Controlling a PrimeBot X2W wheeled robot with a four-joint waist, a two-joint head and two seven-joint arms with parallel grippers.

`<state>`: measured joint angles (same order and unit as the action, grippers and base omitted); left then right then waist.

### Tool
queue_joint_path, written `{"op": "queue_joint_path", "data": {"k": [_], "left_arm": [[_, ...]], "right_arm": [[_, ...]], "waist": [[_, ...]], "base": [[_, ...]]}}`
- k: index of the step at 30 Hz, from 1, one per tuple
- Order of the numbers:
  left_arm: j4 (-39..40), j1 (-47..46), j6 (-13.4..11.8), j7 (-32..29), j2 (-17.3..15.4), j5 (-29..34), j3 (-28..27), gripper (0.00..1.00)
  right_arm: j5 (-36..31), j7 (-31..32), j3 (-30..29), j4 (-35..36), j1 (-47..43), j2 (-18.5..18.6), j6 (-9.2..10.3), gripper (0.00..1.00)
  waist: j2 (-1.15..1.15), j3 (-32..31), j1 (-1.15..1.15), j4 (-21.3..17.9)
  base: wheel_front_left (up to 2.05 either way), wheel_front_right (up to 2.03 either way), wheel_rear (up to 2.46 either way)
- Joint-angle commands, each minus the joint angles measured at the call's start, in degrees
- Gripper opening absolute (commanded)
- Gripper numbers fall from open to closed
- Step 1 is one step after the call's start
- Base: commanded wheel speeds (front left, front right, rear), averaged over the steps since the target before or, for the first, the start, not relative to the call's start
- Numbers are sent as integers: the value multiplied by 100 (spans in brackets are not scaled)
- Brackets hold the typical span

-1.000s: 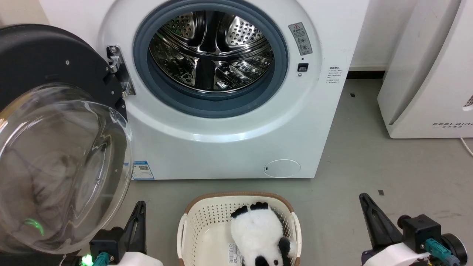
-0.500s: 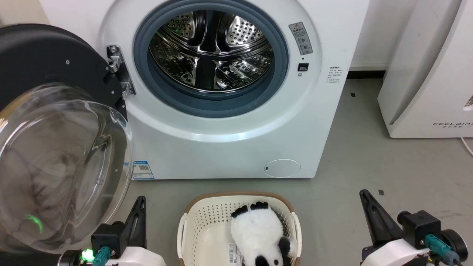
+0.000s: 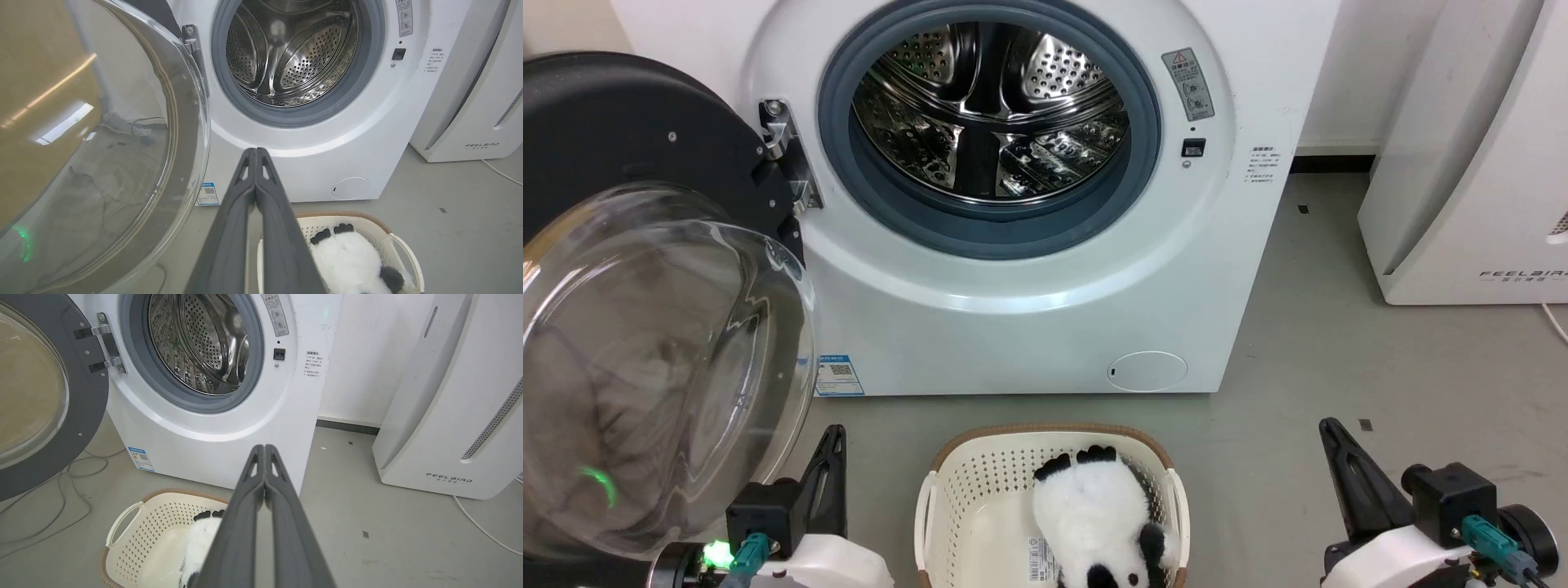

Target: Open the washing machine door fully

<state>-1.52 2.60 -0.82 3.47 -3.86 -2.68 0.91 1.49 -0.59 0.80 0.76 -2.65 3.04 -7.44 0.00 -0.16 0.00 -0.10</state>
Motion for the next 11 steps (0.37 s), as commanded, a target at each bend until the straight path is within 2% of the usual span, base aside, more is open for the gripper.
{"op": "queue_joint_path", "data": {"k": [1,11], "left_arm": [[31,-84,32,-28,31,45,-24,0],[69,-139,47,-129,52,115,-45,0]], "right_arm": [[-31,7,-13,-13,127,-12,-3,0],[-68,23,-34,-33,171,-13,-4,0]], "waist": [[0,1,0,0],[0,5,0,3]], "base": [[0,0,0],[0,0,0]]}}
